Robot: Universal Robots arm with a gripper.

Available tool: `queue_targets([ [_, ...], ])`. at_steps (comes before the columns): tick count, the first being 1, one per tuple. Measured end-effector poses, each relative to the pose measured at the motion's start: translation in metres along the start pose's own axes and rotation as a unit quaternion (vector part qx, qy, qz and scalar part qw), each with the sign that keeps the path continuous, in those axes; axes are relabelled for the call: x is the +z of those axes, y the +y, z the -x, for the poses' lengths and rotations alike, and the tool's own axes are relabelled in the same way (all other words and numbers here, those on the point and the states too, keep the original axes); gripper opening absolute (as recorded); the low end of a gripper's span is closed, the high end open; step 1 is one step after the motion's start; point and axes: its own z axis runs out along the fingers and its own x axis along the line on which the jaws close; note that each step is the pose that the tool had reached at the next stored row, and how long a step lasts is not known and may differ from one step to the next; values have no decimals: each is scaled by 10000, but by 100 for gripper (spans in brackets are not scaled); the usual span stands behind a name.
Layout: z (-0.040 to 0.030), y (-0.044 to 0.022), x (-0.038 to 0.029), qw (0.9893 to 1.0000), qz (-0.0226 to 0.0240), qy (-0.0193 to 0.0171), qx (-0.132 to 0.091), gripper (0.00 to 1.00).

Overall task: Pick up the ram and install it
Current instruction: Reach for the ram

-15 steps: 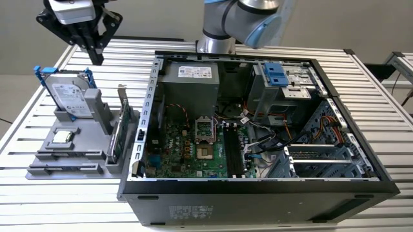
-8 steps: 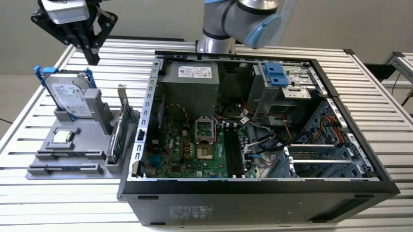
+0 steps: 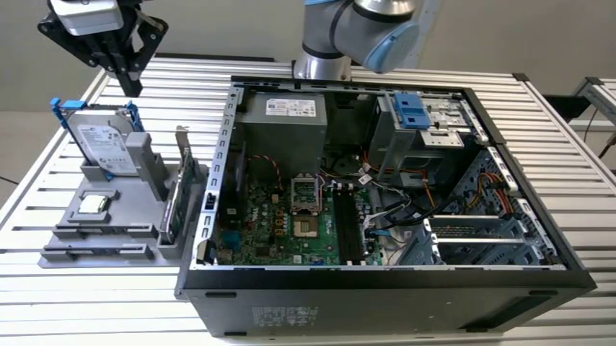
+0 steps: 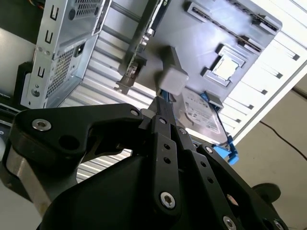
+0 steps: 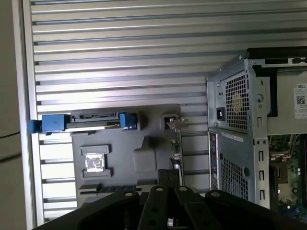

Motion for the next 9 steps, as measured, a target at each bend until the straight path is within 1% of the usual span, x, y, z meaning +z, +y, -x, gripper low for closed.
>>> queue_targets([
  [9,-100,-7,-2,10000,0,0,0,0],
])
